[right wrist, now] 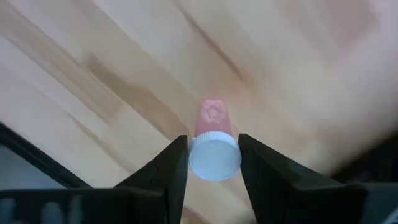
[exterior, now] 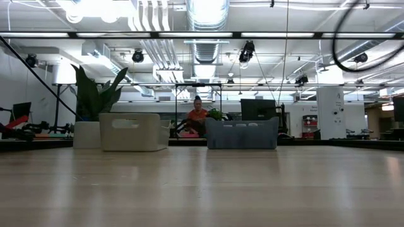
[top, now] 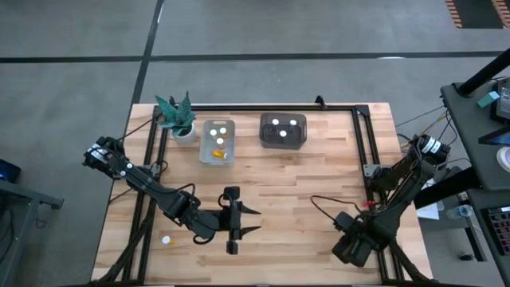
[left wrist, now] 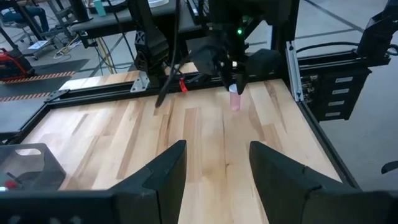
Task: Pick and place medicine bottles into bin by pill shape (circle, oval)
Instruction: Put the pink tablet bottle into the gray bin
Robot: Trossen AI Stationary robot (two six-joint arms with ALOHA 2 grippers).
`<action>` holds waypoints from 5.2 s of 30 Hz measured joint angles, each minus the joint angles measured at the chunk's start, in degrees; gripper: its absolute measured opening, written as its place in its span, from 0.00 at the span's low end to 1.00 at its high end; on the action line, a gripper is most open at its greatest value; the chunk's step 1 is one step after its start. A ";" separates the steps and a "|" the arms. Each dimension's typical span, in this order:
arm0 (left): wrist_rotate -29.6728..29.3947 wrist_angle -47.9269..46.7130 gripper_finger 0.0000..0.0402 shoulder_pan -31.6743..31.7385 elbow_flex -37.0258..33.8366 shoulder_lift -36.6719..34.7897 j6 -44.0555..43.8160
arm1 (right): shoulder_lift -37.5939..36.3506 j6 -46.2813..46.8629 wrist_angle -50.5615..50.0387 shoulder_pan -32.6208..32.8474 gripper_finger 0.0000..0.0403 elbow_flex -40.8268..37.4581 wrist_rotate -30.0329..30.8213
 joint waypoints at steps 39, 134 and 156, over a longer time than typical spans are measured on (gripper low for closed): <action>8.94 14.28 0.40 9.16 -13.42 0.68 -8.13 | -1.47 -77.59 41.26 -27.98 0.29 2.94 19.45; 21.45 60.24 0.21 11.59 -17.46 10.50 3.16 | 1.68 -109.29 108.72 -18.85 0.54 -14.71 38.15; 21.48 60.88 0.21 11.64 -17.46 10.51 6.00 | 3.93 -109.83 113.87 -19.52 0.54 -14.24 37.53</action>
